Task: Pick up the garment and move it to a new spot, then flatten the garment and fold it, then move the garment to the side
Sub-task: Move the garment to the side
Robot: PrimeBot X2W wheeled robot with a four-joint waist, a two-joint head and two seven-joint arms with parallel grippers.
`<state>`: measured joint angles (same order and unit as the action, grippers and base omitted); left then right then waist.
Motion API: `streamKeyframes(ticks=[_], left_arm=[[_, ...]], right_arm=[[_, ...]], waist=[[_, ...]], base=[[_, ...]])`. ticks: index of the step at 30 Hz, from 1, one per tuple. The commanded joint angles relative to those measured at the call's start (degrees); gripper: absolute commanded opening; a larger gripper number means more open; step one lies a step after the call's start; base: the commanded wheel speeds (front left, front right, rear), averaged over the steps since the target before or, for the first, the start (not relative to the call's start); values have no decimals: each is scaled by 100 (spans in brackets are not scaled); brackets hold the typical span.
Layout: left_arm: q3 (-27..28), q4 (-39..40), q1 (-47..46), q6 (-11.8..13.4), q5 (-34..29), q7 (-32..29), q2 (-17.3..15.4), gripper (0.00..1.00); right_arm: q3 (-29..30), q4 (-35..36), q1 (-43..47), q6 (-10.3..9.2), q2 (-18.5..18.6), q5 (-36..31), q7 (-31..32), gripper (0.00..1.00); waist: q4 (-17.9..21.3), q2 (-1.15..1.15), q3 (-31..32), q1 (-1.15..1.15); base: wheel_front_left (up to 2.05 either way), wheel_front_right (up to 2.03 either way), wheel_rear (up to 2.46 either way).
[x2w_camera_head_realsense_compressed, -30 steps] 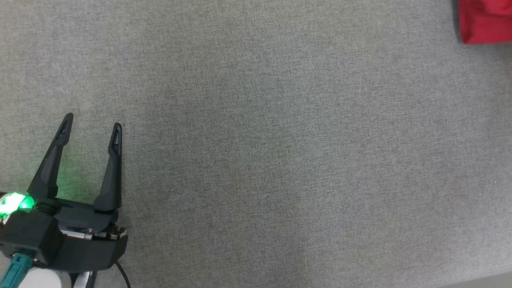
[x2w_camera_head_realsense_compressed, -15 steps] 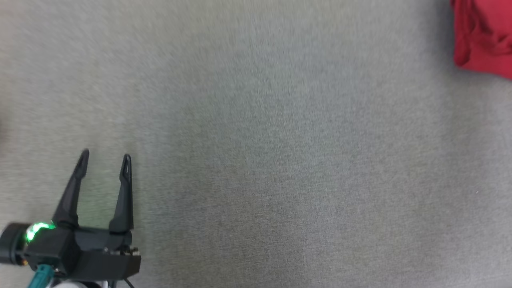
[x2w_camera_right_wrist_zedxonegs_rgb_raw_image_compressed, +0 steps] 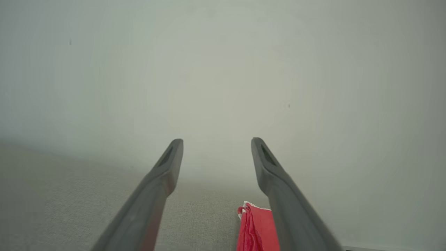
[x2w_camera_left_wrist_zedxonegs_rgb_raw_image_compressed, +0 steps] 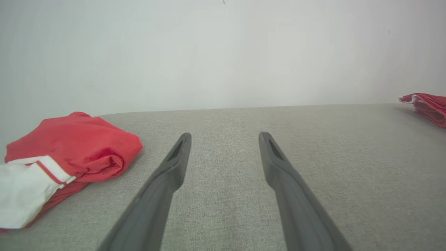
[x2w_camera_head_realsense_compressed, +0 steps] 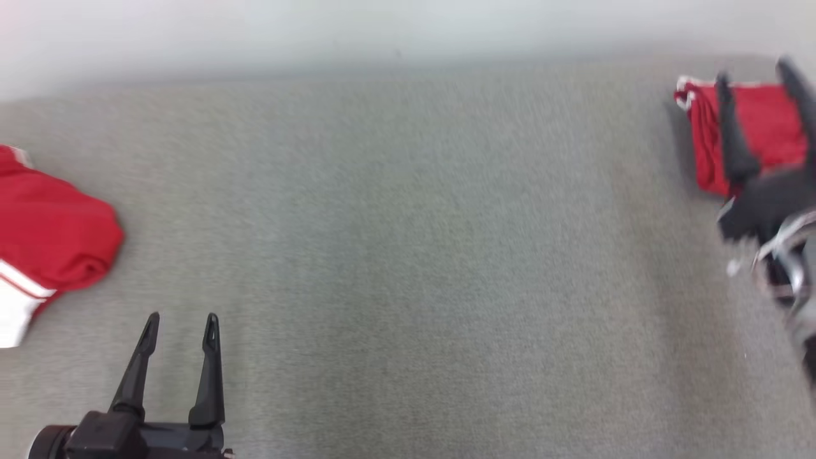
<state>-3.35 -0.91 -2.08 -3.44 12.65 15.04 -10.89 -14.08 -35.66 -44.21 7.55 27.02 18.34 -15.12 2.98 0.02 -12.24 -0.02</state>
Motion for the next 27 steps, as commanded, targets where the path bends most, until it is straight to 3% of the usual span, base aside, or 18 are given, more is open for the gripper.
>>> streamKeyframes(ticks=[1, 8, 15, 20, 27], left_arm=[[36, 3, 120, 32, 11, 15, 37, 100], [113, -2, 240, 13, -7, 17, 109, 100], [182, -27, 323, -19, -45, 18, 229, 100], [235, -69, 388, -60, -68, 18, 313, 100], [262, -109, 501, -92, -116, 18, 402, 100]], right_arm=[[170, 215, 435, -14, -116, -89, 0, 100], [866, 1144, 1851, -14, -625, -436, 17, 100], [1561, 2380, 3289, -14, -1428, -904, 270, 100], [1691, 3020, 4045, -14, -1867, -1063, 369, 100], [1725, 3351, 4674, -14, -2233, -1013, 297, 100]], waist=[[-375, -2, 498, 2], [-524, -2, 705, 2], [-578, -2, 813, 2], [-587, -2, 893, 2], [-595, -2, 1000, 2]], base=[[0, 0, 0], [0, 0, 0], [0, 0, 0], [0, 0, 0], [0, 0, 0]])
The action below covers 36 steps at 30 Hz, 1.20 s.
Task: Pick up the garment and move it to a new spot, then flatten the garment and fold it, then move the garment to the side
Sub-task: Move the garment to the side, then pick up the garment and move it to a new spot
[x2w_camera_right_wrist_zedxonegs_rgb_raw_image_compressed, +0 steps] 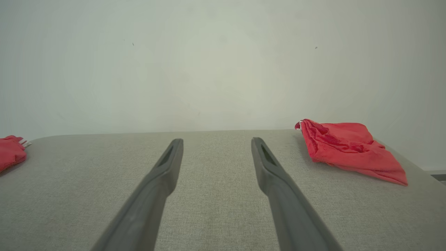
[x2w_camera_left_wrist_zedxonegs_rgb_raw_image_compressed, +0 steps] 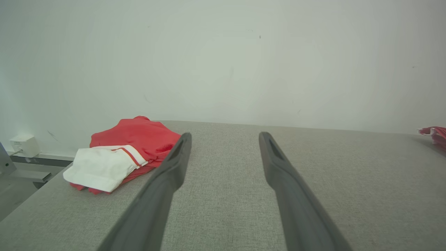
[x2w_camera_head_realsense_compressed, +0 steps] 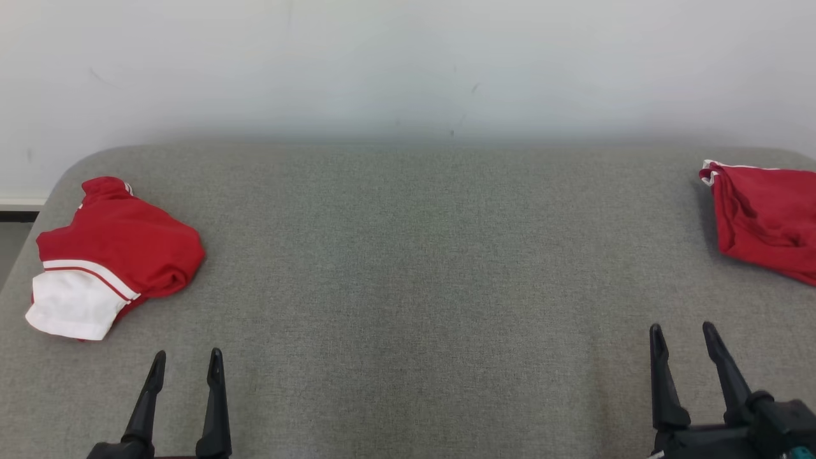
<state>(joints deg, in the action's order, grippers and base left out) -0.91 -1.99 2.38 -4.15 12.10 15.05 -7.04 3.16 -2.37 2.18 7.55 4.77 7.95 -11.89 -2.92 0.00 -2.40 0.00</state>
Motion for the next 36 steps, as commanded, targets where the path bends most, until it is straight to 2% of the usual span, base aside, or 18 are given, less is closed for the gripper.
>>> streamKeyframes(ticks=[1, 11, 36], left_arm=[[21, -10, 78, -22, -67, 17, 21, 100], [94, -158, 136, -80, -69, 17, -47, 100], [73, -338, 51, -72, -38, 18, -64, 100]], right_arm=[[-1, 29, 97, -14, -35, 37, -35, 100], [-104, -4, 438, -14, -147, 80, -118, 100], [-156, -186, 596, -14, -191, 155, -206, 100]], waist=[[-10, 0, 37, 0], [-61, 0, 273, 0], [-69, 0, 343, 0]], base=[[0, 0, 0], [0, 0, 0], [0, 0, 0]])
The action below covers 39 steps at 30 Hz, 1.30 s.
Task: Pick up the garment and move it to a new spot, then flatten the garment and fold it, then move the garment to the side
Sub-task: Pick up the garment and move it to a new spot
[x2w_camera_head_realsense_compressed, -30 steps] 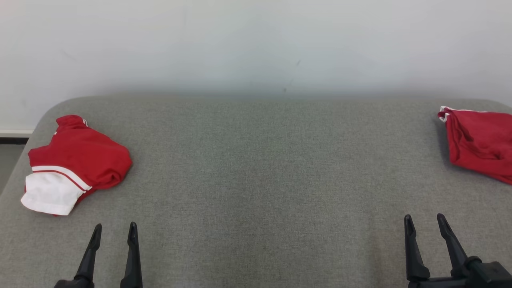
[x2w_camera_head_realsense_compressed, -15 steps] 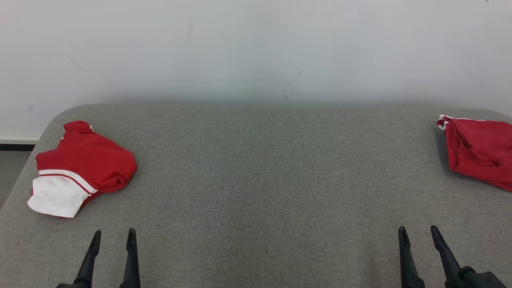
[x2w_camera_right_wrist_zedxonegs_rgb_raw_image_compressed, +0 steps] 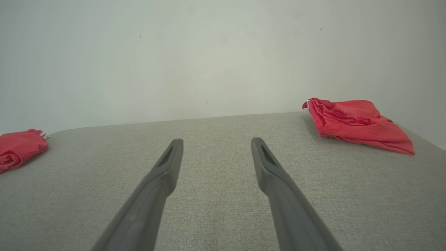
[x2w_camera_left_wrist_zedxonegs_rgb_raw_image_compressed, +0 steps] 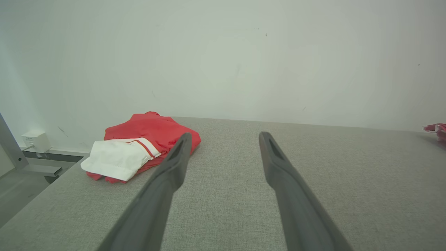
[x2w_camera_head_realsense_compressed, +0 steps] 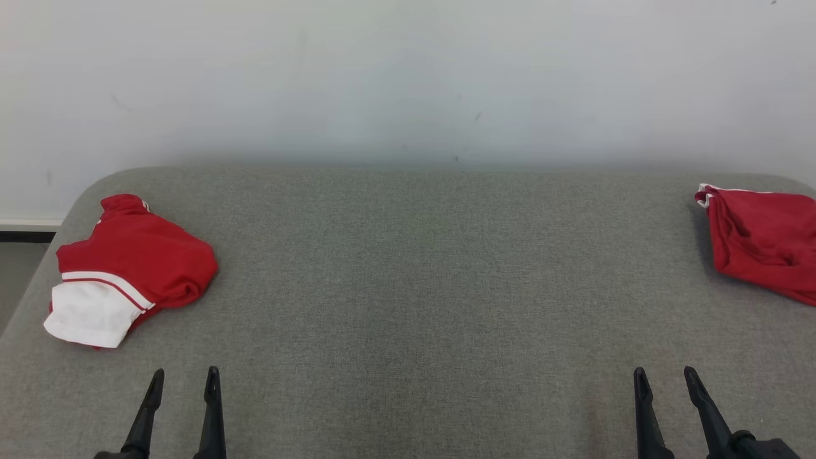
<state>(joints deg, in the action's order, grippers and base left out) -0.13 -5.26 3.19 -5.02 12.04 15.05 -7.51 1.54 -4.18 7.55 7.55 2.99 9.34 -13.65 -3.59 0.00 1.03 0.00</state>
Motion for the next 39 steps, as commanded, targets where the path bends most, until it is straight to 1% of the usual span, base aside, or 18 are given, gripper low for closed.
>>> streamKeyframes(ticks=[1, 6, 11, 18, 31, 32, 36, 39], left_arm=[[-7, -14, -33, 18, -33, 18, -20, 100], [-29, -44, -53, 7, -24, 18, -45, 100], [-57, -64, -68, 32, -24, 4, -63, 100], [-102, 21, -31, 85, -24, -80, -102, 100], [-74, 35, 8, 146, 84, -168, -210, 100], [-74, 35, 8, 146, 84, -168, -210, 100], [-72, 2, 7, 168, 109, -151, -240, 100], [-23, 15, 31, 204, 135, -141, -258, 100]], right_arm=[[-1, -10, 60, -14, -14, 12, -32, 100], [5, -35, 72, -14, -15, 56, -47, 100], [-29, -69, 80, -14, -15, 130, -58, 100], [-96, -155, 80, -14, -14, 264, -104, 100], [-118, -328, 39, -14, -13, 330, -141, 100], [-118, -328, 39, -14, -13, 330, -141, 100], [-160, -373, 2, -14, -13, 326, -145, 100], [-209, -391, -39, -14, -13, 318, -146, 100]], waist=[[-8, 0, 2, 0], [-75, 0, 22, 0], [-278, 0, 25, 0], [-835, 0, 9, 0], [-2130, 0, -44, 0], [-2130, 0, -44, 0], [-2452, 0, -56, 0], [-2604, 0, -73, 0]], base=[[0, 0, 0], [0, 0, 0], [0, 0, 0], [0, 0, 0], [0, 0, 0], [0, 0, 0], [0, 0, 0], [0, 0, 0]])
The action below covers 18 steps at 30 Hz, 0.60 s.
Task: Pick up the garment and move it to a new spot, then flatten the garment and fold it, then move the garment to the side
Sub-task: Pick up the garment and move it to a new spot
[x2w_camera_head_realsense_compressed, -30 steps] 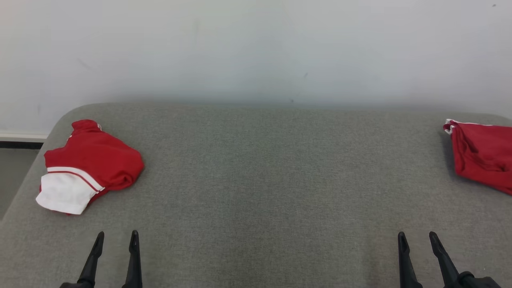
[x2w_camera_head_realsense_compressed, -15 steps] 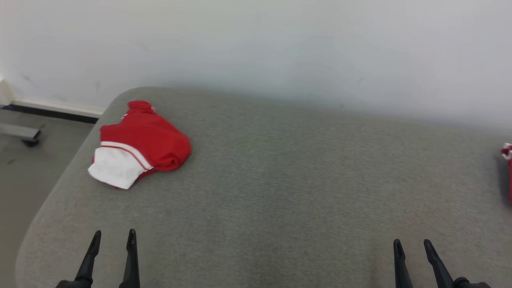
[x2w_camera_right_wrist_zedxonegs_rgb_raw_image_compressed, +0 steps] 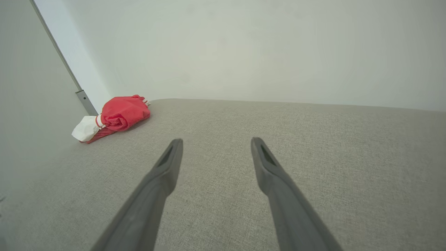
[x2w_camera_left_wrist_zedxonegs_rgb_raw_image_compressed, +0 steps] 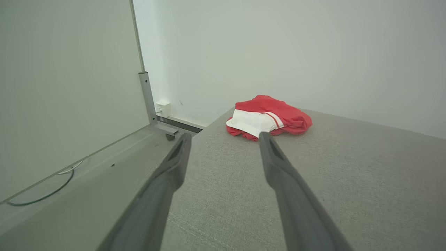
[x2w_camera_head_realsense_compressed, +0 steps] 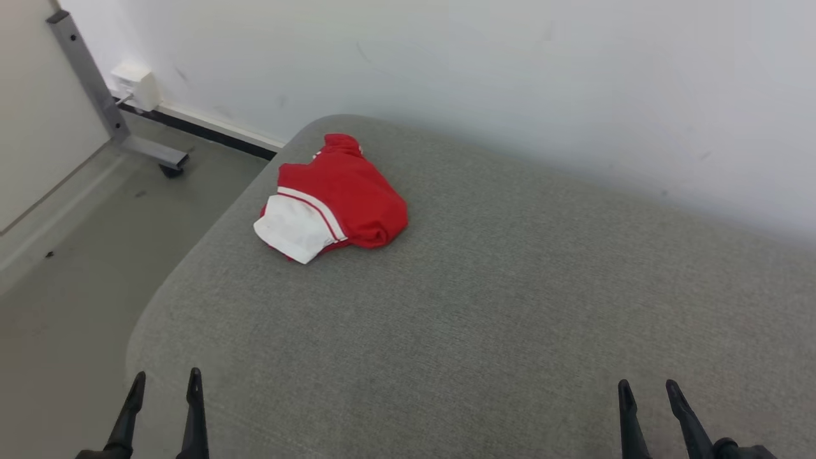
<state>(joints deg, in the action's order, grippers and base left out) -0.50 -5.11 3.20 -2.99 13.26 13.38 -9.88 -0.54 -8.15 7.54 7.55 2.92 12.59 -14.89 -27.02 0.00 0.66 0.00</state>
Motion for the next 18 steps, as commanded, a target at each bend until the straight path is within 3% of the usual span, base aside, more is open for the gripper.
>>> streamKeyframes(ticks=[1, 18], left_arm=[[40, 18, 49, 21, 32, 36, -28, 100], [311, 106, 104, 138, 215, 169, 0, 100]], right_arm=[[-33, -3, -73, -14, -6, -35, -22, 100], [-249, -254, -464, -14, -3, -139, -8, 100]], waist=[[-279, 0, -61, 0], [-344, 0, -217, 0]], base=[[0, 0, 0], [0, 0, 0]])
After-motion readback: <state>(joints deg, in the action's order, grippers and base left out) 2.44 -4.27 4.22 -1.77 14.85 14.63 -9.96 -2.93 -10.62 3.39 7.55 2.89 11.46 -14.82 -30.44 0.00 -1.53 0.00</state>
